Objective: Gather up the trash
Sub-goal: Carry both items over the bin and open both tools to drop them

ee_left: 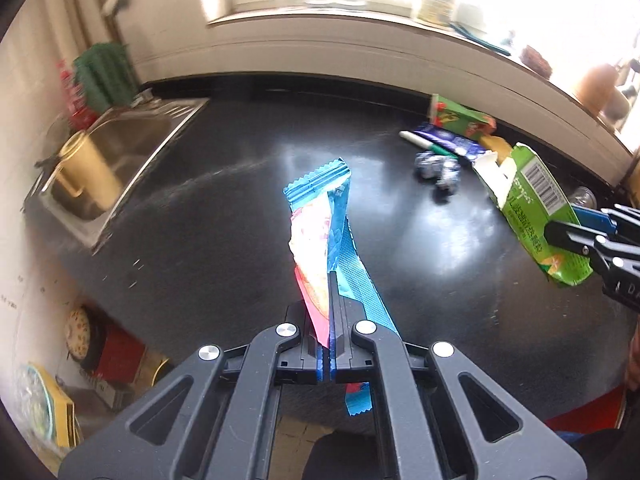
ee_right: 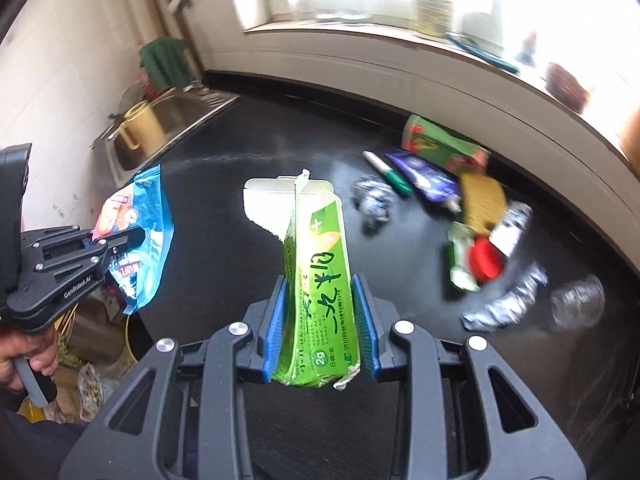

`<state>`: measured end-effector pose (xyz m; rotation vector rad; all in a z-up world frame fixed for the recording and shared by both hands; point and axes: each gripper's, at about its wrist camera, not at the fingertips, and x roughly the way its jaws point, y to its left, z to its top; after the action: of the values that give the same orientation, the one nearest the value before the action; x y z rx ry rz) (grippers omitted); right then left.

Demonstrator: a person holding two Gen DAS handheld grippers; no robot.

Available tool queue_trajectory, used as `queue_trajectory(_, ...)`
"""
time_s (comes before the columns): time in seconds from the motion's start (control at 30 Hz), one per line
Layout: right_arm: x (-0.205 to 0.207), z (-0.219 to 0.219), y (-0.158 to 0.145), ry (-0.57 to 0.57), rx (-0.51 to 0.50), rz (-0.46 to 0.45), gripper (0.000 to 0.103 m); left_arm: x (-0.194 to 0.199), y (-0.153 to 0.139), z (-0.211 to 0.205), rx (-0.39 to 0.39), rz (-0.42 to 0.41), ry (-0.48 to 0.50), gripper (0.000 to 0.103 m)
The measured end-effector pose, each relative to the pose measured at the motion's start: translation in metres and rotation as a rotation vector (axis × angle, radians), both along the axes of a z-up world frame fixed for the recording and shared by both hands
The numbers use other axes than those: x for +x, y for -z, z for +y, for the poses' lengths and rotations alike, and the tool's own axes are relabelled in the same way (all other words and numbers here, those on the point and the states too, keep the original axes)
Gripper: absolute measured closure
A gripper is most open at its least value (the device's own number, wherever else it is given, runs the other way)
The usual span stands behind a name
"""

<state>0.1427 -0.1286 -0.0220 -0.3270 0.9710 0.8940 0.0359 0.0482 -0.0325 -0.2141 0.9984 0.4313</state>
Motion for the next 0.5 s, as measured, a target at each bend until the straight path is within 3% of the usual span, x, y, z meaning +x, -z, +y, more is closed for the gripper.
queue_trajectory(0.27,-0.063,0.117,0.008,-0.294,-0.015,0.077,0.07,-0.106,0.017,0.058,-0.018,0.025,-0.272,0.102)
queue_trajectory(0.5,-0.161,0.217,0.03,-0.586,-0.055,0.165,0.07,-0.202,0.055,0.099,-0.08,0.042,-0.506,0.102)
